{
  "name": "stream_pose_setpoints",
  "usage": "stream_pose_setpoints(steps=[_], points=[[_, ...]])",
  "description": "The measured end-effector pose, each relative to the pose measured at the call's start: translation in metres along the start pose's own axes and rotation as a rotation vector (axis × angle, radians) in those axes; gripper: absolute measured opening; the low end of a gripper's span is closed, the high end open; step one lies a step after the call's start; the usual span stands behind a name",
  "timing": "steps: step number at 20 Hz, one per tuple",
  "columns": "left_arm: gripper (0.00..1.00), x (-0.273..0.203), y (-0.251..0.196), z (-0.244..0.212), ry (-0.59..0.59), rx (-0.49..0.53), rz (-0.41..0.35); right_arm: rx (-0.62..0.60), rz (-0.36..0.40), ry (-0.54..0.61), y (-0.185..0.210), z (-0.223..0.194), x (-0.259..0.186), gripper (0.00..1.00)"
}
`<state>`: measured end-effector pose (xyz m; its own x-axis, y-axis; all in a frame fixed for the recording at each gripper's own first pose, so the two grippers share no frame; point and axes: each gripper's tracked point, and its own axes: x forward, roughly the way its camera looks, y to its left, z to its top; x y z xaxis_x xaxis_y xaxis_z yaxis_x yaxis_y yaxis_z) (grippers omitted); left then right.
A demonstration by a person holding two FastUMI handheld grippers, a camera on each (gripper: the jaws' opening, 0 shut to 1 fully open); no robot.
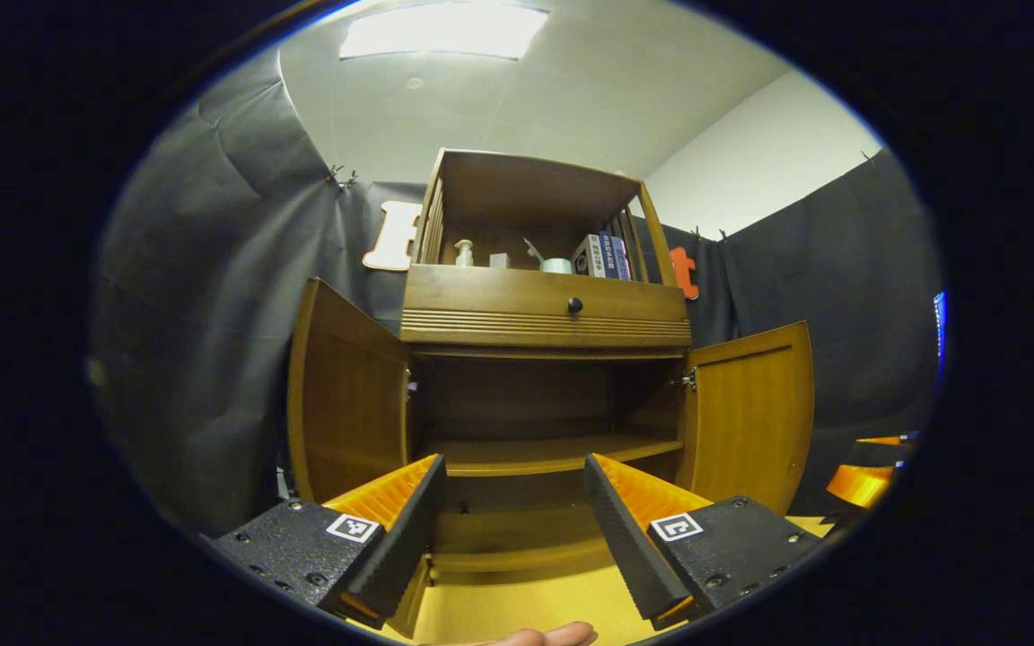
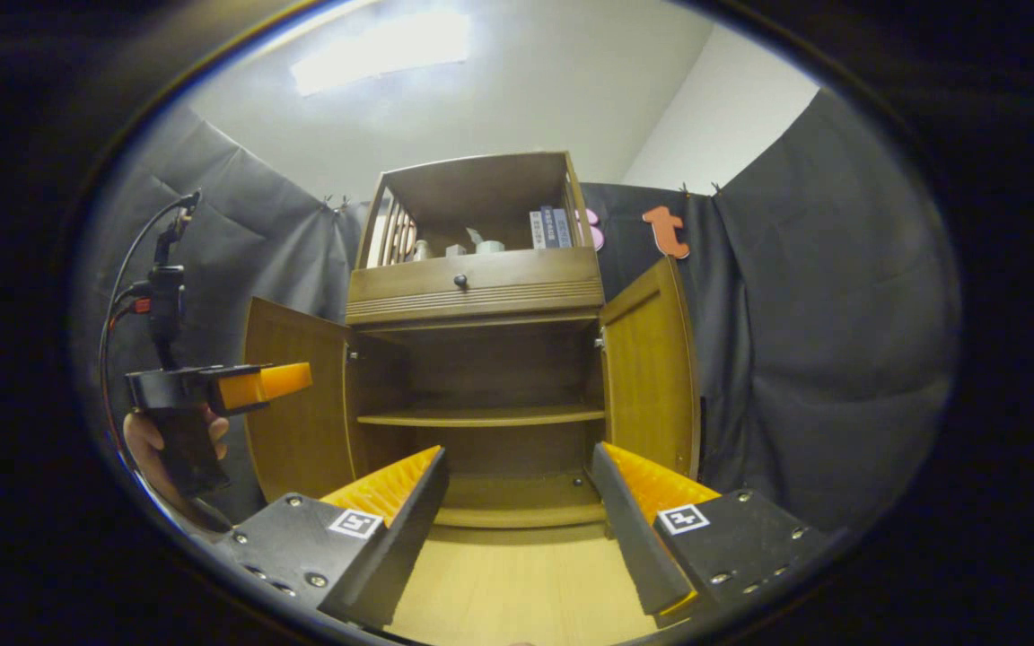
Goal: Open the right door of the double-door shoe cabinet with the right hand, and open the left door with the left hand.
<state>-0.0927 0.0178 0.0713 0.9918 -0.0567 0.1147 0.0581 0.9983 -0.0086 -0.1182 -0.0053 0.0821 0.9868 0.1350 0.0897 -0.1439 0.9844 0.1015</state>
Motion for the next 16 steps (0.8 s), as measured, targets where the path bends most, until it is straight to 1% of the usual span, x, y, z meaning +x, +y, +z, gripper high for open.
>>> stream_pose_setpoints(steps=[2, 3, 4, 8, 9, 10, 11, 12, 13, 14, 16], points=[[0.94, 0.011, -0.011, -0.011, 0.014, -0.016, -0.003, -0.017, -0.030, -0.008, -0.011, 0.005, 0.013, 0.96], [0.92, 0.018, -0.020, -0.017, 0.022, -0.029, -0.016, -0.023, -0.038, -0.006, -0.014, 0.006, 0.021, 0.98], [0.92, 0.023, -0.027, -0.022, 0.032, -0.035, -0.024, -0.023, -0.039, -0.001, -0.013, 0.004, 0.029, 0.96], [0.92, 0.053, -0.057, -0.039, 0.049, -0.023, -0.046, -0.001, -0.034, 0.012, -0.013, 0.001, 0.065, 0.96], [0.96, 0.060, -0.068, -0.047, 0.061, -0.019, -0.061, 0.000, -0.040, 0.022, -0.015, -0.002, 0.074, 0.96], [0.92, 0.067, -0.080, -0.057, 0.071, -0.020, -0.074, -0.006, -0.049, 0.041, -0.019, -0.007, 0.084, 0.94], [0.96, 0.074, -0.089, -0.064, 0.082, -0.020, -0.085, -0.016, -0.061, 0.059, -0.022, -0.013, 0.093, 0.96], [0.92, 0.081, -0.096, -0.071, 0.094, -0.019, -0.089, -0.028, -0.072, 0.071, -0.026, -0.017, 0.101, 0.96], [0.95, 0.085, -0.102, -0.080, 0.107, -0.013, -0.095, -0.036, -0.075, 0.081, -0.027, -0.022, 0.109, 0.96], [0.95, 0.090, -0.106, -0.087, 0.121, -0.007, -0.099, -0.035, -0.079, 0.088, -0.028, -0.026, 0.115, 0.98], [0.95, 0.098, -0.105, -0.099, 0.144, 0.018, -0.081, -0.022, -0.085, 0.096, -0.033, -0.040, 0.128, 0.96]])
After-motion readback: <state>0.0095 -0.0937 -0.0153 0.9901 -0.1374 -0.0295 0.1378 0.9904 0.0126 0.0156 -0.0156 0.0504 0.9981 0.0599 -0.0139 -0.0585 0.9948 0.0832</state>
